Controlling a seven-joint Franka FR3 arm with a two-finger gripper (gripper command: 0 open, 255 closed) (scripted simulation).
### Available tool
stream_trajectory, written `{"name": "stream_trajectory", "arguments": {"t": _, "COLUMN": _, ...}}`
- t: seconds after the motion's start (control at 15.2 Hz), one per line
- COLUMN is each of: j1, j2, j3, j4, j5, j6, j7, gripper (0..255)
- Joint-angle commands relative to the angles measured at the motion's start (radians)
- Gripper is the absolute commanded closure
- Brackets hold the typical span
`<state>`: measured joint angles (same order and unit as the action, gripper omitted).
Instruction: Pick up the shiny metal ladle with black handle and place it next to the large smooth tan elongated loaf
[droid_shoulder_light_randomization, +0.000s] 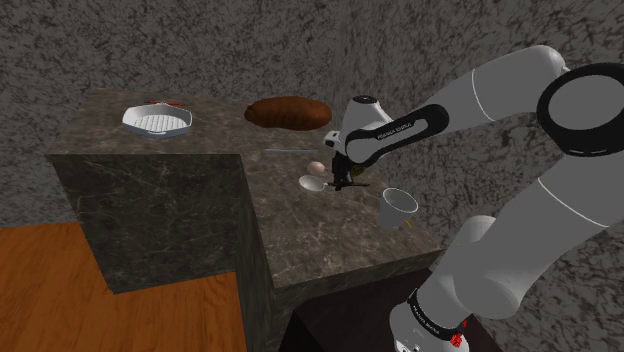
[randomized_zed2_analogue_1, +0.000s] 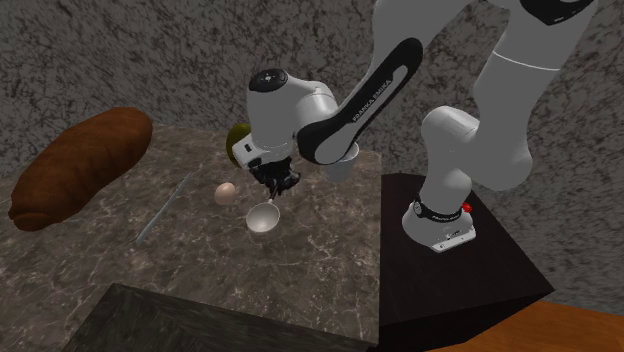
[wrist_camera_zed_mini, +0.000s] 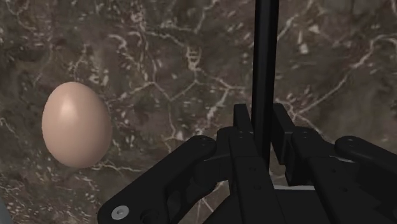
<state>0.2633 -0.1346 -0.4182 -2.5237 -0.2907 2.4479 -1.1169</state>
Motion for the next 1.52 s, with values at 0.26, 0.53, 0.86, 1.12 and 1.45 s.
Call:
{"name": "stream_trajectory", "arguments": {"t": 0.26, "j1": -0.001, "j2": -0.071, "j3": 0.011, "j4": 0.029, "j5": -0.009, "j6": -0.099, "j7": 0.001, "gripper": 255}}
{"name": "stream_trajectory", "arguments": {"t": 0.53, "j1": -0.001, "j2": -0.107, "j3": 0.019, "j4": 0.054, "j5": -0.010, "j6": -0.160, "j7": -0.002, "gripper": 255}}
{"name": "stream_trajectory", "arguments": {"t": 0.86, "j1": 0.000, "j2": -0.147, "j3": 0.029, "j4": 0.091, "j5": -0.008, "j6": -0.235, "j7": -0.007, "gripper": 255}}
{"name": "stream_trajectory", "arguments": {"t": 1.12, "j1": 0.001, "j2": -0.173, "j3": 0.037, "j4": 0.124, "j5": -0.006, "j6": -0.294, "j7": -0.011, "gripper": 255}}
{"name": "stream_trajectory", "arguments": {"t": 1.45, "j1": 0.003, "j2": -0.200, "j3": 0.046, "j4": 0.169, "j5": -0.001, "j6": -0.365, "j7": -0.018, "gripper": 255}}
